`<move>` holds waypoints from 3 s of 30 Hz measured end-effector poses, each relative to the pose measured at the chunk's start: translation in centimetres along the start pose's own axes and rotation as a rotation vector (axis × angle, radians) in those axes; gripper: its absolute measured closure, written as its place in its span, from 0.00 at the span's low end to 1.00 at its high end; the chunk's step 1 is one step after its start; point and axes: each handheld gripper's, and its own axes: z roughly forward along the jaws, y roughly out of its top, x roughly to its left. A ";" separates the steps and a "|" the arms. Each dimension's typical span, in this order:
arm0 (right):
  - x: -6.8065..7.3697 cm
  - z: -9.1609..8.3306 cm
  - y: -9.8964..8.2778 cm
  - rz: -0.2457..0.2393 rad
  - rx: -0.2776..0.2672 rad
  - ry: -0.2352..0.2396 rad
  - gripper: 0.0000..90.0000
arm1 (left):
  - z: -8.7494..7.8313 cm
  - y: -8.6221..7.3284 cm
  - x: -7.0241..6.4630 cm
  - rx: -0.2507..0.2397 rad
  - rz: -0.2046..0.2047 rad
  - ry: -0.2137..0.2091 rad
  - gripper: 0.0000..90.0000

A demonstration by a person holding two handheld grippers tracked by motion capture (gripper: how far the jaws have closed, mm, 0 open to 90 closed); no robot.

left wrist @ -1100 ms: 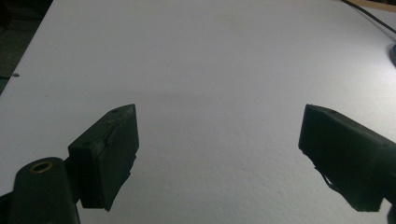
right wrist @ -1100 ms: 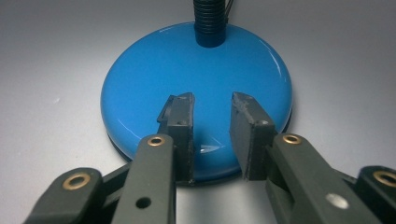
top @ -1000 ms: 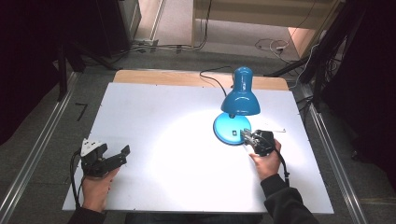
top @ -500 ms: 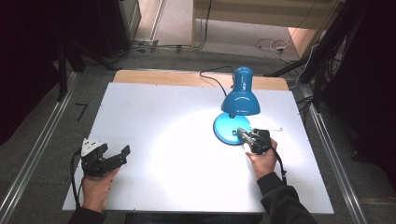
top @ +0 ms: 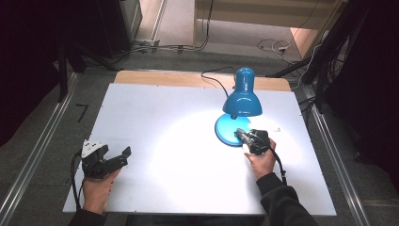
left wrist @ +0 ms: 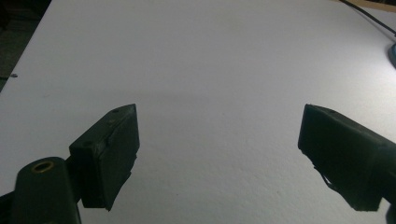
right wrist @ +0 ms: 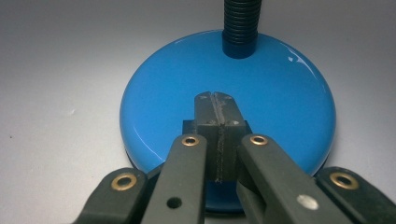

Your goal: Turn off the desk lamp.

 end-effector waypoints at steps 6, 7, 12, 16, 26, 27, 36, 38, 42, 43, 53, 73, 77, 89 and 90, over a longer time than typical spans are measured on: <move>0.1 0.0 0.0 -0.012 -0.003 -0.007 0.98 | 0.0 0.0 -0.1 -0.001 0.001 -0.001 0.15; 0.1 0.0 0.0 -0.014 -0.003 -0.008 0.98 | 0.0 0.0 -0.1 -0.001 0.001 0.000 0.15; 0.1 0.0 0.0 -0.021 -0.002 -0.012 0.98 | 0.1 0.0 -0.1 0.005 0.004 0.001 0.15; 0.1 0.1 0.0 -0.020 -0.002 -0.012 0.98 | 0.1 -0.1 -0.2 0.006 0.004 0.000 0.15; 0.1 0.4 0.1 -0.026 -0.001 -0.012 0.98 | 0.1 0.0 -0.2 0.004 0.007 0.001 0.15; 0.1 0.6 0.1 -0.029 -0.010 -0.004 0.98 | 0.1 -0.1 -0.2 0.004 0.007 0.000 0.15; 0.6 0.7 0.4 -0.045 -0.038 0.012 0.98 | 0.0 -0.1 0.1 0.003 -0.002 0.001 0.15; 0.5 0.7 0.5 -0.040 -0.045 0.015 0.98 | -0.1 -0.1 0.1 0.001 -0.003 0.001 0.15; 0.0 0.3 0.6 0.000 -0.045 0.029 0.97 | -0.1 -0.1 0.0 -0.002 -0.002 0.001 0.15; 0.0 0.3 0.6 0.000 -0.045 0.029 0.97 | -0.1 -0.1 0.0 -0.001 -0.001 0.001 0.15; -0.3 -0.3 0.8 0.016 -0.070 0.042 0.63 | -0.1 -0.1 0.1 -0.002 -0.002 0.001 0.15; -0.1 -0.5 0.8 0.002 -0.072 0.068 0.29 | -0.2 -0.1 0.1 -0.004 -0.004 -0.002 0.15; -0.1 -0.6 0.8 0.001 -0.074 0.069 0.29 | -0.2 -0.1 0.1 -0.003 -0.004 -0.001 0.15; -0.4 -1.1 0.8 0.001 -0.064 0.060 0.27 | -0.2 -0.1 0.1 -0.002 -0.005 -0.003 0.15; -0.4 -1.1 0.8 0.001 -0.064 0.060 0.27 | -0.1 -0.1 0.1 -0.002 -0.005 -0.003 0.15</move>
